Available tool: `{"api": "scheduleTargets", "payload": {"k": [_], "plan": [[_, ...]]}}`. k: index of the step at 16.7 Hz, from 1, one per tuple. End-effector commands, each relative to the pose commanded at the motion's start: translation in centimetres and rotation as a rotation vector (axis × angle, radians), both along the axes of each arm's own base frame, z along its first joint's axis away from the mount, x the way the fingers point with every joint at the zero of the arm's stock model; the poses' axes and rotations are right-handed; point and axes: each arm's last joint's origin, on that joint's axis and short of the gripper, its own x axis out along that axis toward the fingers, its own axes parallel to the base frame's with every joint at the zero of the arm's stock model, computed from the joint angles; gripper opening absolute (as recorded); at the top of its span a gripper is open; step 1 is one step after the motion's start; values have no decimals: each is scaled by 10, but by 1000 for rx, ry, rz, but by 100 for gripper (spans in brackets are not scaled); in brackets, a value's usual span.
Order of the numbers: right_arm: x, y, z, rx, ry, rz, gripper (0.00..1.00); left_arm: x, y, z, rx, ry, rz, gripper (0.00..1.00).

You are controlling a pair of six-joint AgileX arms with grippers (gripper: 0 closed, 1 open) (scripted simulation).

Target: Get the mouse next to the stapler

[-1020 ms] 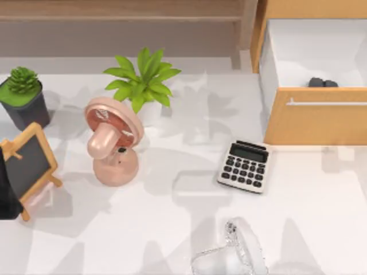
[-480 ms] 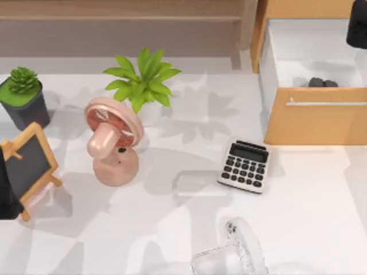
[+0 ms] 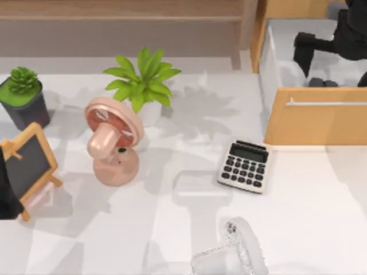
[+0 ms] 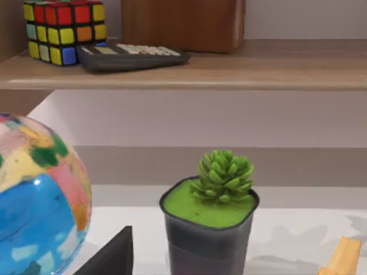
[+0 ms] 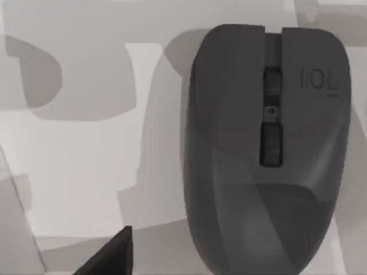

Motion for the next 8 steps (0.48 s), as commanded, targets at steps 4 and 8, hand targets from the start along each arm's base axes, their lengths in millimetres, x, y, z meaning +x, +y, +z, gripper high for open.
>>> {"api": "scheduleTargets", "payload": {"k": [4, 8], "plan": [[18, 3, -30, -8, 77, -31, 100, 0, 0, 0, 0, 0, 0, 100], [19, 4, -32, -8, 81, -34, 100, 0, 0, 0, 0, 0, 0, 100]]}}
